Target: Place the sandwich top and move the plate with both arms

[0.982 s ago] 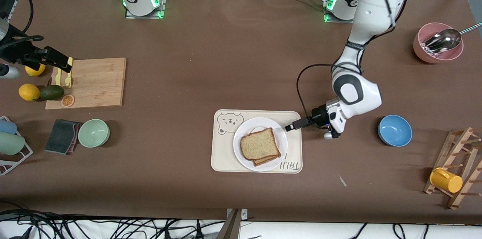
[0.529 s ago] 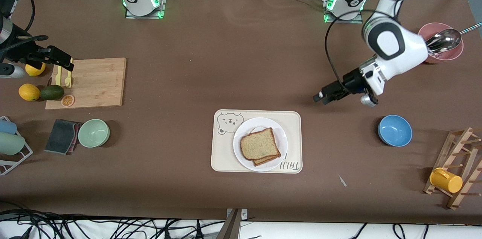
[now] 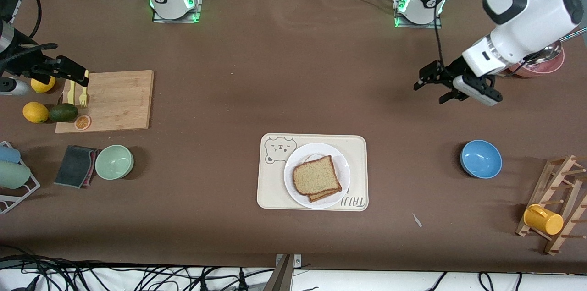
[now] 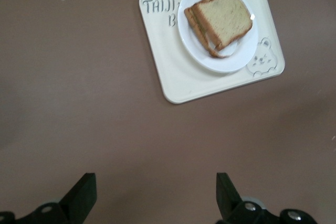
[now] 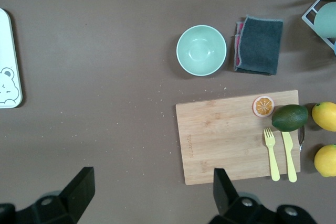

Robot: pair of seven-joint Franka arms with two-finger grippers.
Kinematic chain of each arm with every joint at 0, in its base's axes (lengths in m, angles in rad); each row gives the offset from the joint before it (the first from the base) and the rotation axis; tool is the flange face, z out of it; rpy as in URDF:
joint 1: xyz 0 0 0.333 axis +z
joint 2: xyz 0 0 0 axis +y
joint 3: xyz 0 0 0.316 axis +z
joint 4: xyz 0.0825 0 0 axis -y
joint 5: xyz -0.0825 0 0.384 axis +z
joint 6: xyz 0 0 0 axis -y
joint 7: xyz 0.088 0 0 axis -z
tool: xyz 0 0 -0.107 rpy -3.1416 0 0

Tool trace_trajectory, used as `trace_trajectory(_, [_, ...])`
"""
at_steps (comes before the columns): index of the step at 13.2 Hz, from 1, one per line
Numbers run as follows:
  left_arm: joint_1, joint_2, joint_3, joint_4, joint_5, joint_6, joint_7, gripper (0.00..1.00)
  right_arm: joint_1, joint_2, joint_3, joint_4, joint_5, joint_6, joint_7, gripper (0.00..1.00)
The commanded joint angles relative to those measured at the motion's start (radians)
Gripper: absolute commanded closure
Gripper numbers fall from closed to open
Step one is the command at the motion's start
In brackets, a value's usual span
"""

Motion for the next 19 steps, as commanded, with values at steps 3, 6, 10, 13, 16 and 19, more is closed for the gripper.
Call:
trace_trajectory(3, [0.003,-0.027,0.031,0.228,0.271,-0.317,-0.083,0.0,-0.005,0.007,0.0,0.023,-0.012,-0.022,-0.006,0.0])
trace_trajectory(6, [0.005,-0.007,0.04,0.396,0.356,-0.481,-0.084,0.0,-0.005,0.007,0.0,0.023,-0.012,-0.022,-0.006,0.0])
trace_trajectory(10, [0.067,-0.003,0.042,0.448,0.357,-0.567,-0.082,0.0,-0.006,0.007,-0.001,0.023,-0.012,-0.022,-0.009,0.0])
trace_trajectory(13, [0.091,-0.003,0.035,0.462,0.357,-0.612,-0.085,0.0,-0.005,0.007,-0.001,0.023,-0.032,-0.022,-0.008,0.0])
trace_trajectory(16, [0.08,0.028,0.031,0.499,0.359,-0.622,-0.177,0.0,-0.003,0.007,-0.001,0.023,-0.032,-0.022,-0.008,0.0])
trace_trajectory(19, [0.069,0.088,0.023,0.577,0.408,-0.665,-0.287,0.0,-0.003,0.007,0.0,0.023,-0.032,-0.022,-0.006,0.0])
